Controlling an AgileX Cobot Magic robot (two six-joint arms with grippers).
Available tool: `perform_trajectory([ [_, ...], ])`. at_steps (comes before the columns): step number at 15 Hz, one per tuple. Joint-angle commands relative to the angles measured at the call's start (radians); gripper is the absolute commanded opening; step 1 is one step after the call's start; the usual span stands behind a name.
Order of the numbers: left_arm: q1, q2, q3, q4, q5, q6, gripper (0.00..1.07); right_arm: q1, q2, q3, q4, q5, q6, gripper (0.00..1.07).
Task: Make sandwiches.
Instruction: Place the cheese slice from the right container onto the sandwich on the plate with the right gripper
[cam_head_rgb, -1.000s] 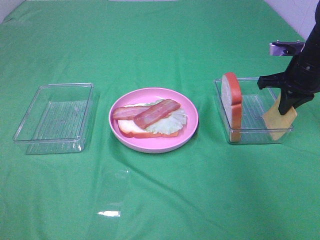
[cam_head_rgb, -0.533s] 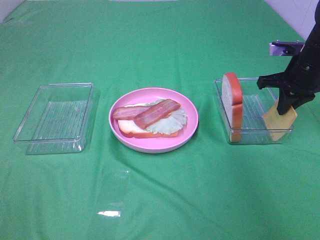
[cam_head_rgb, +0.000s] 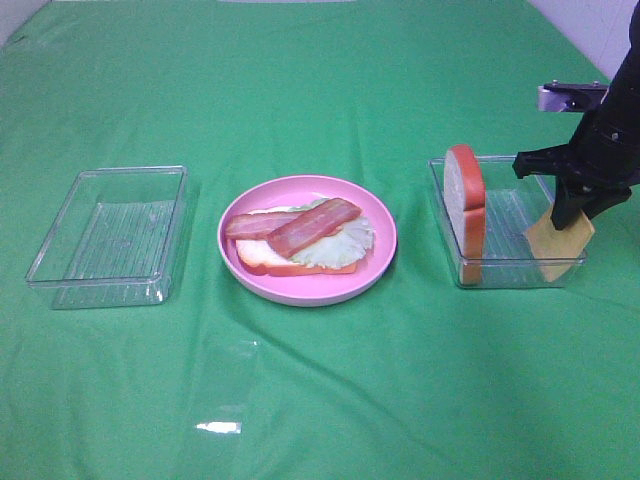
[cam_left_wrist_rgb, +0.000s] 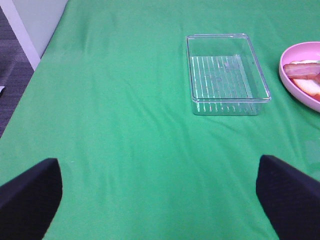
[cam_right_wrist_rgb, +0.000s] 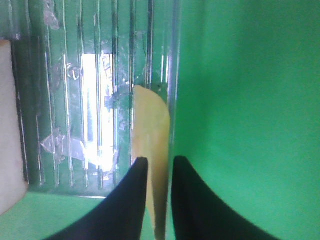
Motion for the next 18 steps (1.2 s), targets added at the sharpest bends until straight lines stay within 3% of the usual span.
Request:
perform_trajectory([
  [1,0.001,-0.015,0.004,-0.003,-0.005,0.002,0.98,-0.002,0.0,0.0,-0.005,0.008,0.002,0.22],
  [18,0.001,-0.015,0.004,-0.003,-0.005,0.002,0.98,-0.002,-0.028,-0.002,-0.012,0.028,0.018,0.22],
])
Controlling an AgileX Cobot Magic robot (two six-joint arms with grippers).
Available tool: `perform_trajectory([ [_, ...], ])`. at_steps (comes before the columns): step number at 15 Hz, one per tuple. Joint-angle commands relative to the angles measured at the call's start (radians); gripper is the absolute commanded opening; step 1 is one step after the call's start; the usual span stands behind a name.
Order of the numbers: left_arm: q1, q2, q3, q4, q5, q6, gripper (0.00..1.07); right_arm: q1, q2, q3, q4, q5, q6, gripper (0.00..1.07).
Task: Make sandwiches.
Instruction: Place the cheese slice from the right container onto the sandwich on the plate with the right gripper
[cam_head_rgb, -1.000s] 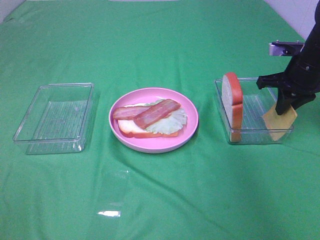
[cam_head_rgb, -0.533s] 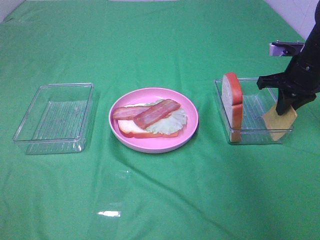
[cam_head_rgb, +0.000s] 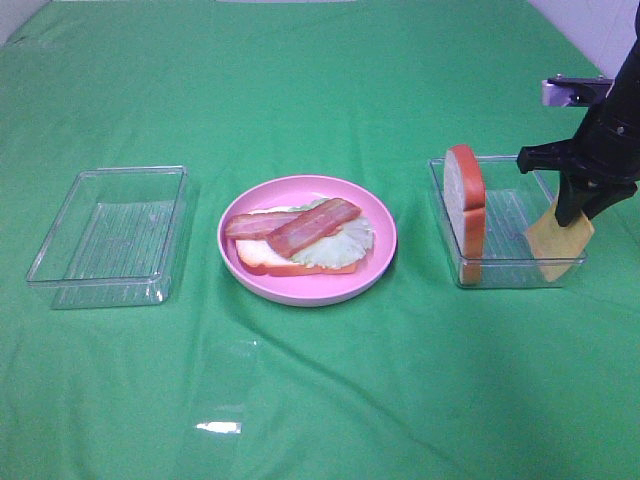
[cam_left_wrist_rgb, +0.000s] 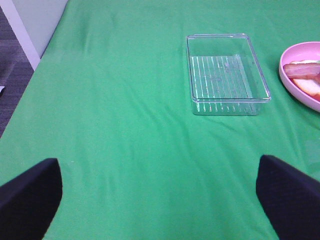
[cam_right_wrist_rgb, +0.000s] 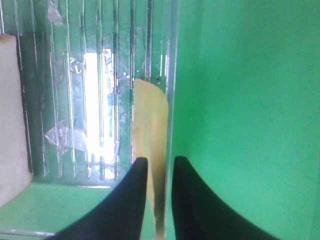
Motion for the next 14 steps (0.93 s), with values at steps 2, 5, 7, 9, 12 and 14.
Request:
perform_trajectory([
  [2,0.001,-0.015,0.004,-0.003,-0.005,0.002,0.98,-0.002,-0.008,-0.002,-0.009,0.005,0.028,0.2],
  [5,0.001,-0.015,0.004,-0.003,-0.005,0.002,0.98,-0.002,-0.008,-0.002,-0.009,0.01,0.019,0.0],
  [7,0.001,-0.015,0.004,-0.003,-0.005,0.002,0.98,-0.002,-0.012,-0.002,-0.008,0.016,0.016,0.0],
  [9,0.001,-0.015,0.004,-0.003,-0.005,0.002,0.98,-0.002,-0.041,-0.002,-0.003,0.016,0.001,0.0],
  [12,0.001,-0.015,0.004,-0.003,-0.005,0.002,0.98,-0.002,-0.123,-0.002,0.045,0.016,-0.012,0.0],
  [14,0.001,-0.015,0.004,-0.003,-0.005,0.002,0.98,-0.002,-0.173,-0.002,0.109,0.009,-0.062,0.0],
])
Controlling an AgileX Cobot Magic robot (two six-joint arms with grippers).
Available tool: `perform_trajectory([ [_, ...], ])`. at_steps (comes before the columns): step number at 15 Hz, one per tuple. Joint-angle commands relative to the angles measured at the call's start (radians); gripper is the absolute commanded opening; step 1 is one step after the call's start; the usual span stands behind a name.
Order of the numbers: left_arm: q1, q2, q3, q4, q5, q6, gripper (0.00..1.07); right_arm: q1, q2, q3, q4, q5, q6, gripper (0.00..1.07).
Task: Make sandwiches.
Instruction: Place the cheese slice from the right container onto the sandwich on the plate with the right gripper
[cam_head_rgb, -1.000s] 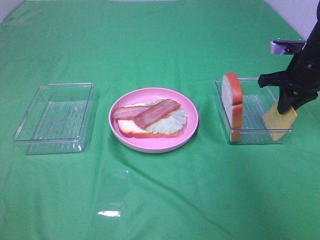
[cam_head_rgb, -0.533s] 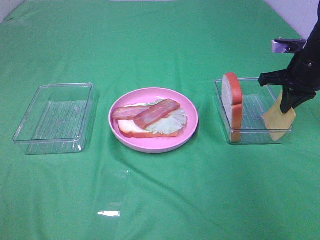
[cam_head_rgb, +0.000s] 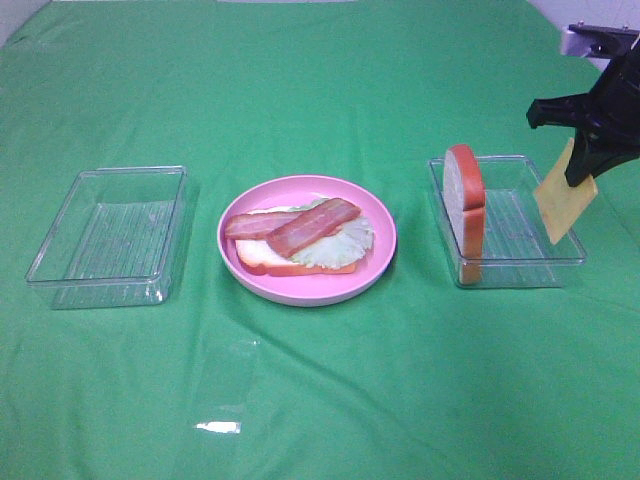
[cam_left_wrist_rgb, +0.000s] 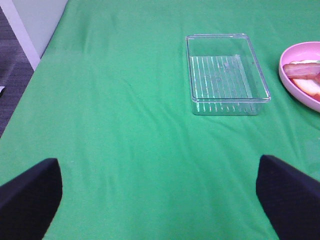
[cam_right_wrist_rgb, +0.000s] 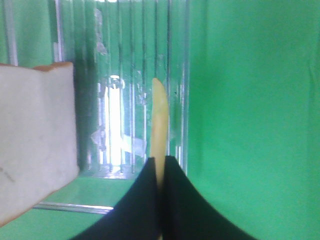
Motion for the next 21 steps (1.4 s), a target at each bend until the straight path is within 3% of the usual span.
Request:
perform_trajectory([
  [1,0.001,-0.015,0.004,-0.003,-0.005,0.002,0.98,0.003,-0.06,-0.002,0.065,-0.008,-0.06,0.0],
  [3,0.001,-0.015,0.004,-0.003,-0.005,0.002,0.98,0.023,-0.093,-0.015,0.066,-0.015,-0.069,0.0],
  [5,0.001,-0.015,0.004,-0.003,-0.005,0.002,0.98,0.094,-0.105,-0.129,0.061,0.029,-0.073,0.0],
  [9,0.001,-0.015,0.004,-0.003,-0.005,0.002,0.98,0.293,-0.104,-0.288,0.066,0.052,-0.072,0.0],
  [14,0.001,-0.015,0.004,-0.003,-0.005,0.002,0.98,0.55,0.004,-0.291,0.174,-0.011,-0.104,0.0],
  [21,0.001,-0.015,0.004,-0.003,-0.005,0.002,0.98,0.58,0.224,-0.291,0.261,-0.09,-0.158,0.0],
])
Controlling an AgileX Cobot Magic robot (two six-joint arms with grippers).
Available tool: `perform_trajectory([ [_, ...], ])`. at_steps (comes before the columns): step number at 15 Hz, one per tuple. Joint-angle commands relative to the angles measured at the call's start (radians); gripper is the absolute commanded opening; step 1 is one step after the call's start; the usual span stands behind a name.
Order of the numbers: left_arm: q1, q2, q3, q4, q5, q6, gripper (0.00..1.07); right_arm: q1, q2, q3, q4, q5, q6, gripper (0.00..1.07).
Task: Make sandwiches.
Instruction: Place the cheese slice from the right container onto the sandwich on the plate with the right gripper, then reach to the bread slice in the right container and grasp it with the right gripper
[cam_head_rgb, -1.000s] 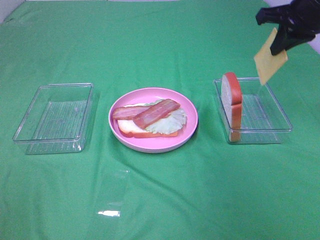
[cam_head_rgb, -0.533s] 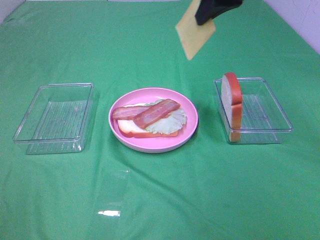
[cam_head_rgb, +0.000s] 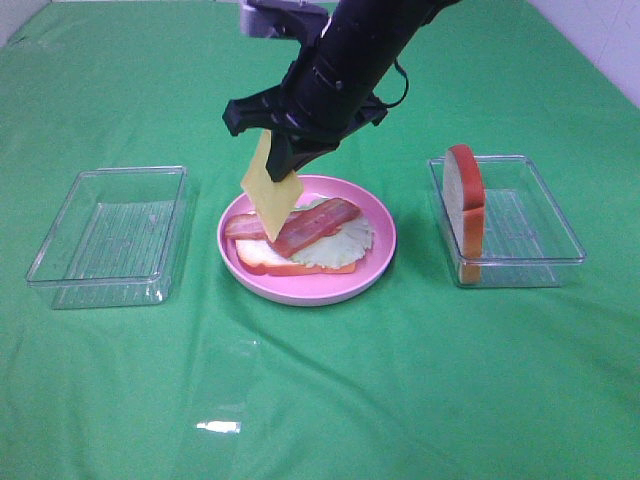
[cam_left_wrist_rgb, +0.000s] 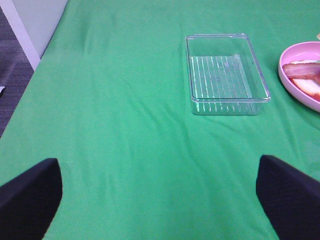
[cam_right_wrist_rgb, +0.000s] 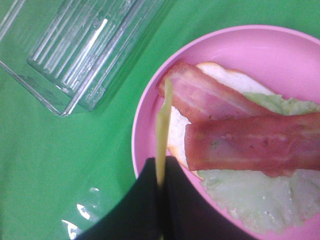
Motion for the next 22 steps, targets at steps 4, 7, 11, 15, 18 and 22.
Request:
perform_trajectory([
  [4,0.001,-0.015,0.004,-0.003,-0.005,0.002,0.98,-0.001,0.105,-0.005,-0.108,-0.092,-0.021,0.0],
  [7,0.001,-0.015,0.004,-0.003,-0.005,0.002,0.98,-0.001,0.109,-0.005,-0.276,-0.093,0.084,0.0],
  [11,0.001,-0.015,0.004,-0.003,-0.005,0.002,0.98,-0.001,0.109,-0.005,-0.302,-0.064,0.126,0.48],
  [15,0.001,-0.015,0.004,-0.003,-0.005,0.002,0.98,-0.001,0.043,-0.019,-0.327,-0.023,0.099,0.96],
  [18,0.001,-0.015,0.004,-0.003,-0.005,0.002,0.98,-0.002,-0.041,-0.139,-0.437,0.07,0.134,0.96],
  [22,0.001,-0.015,0.004,-0.003,-0.005,0.002,0.98,-0.035,-0.073,-0.275,-0.587,0.24,0.219,0.96],
])
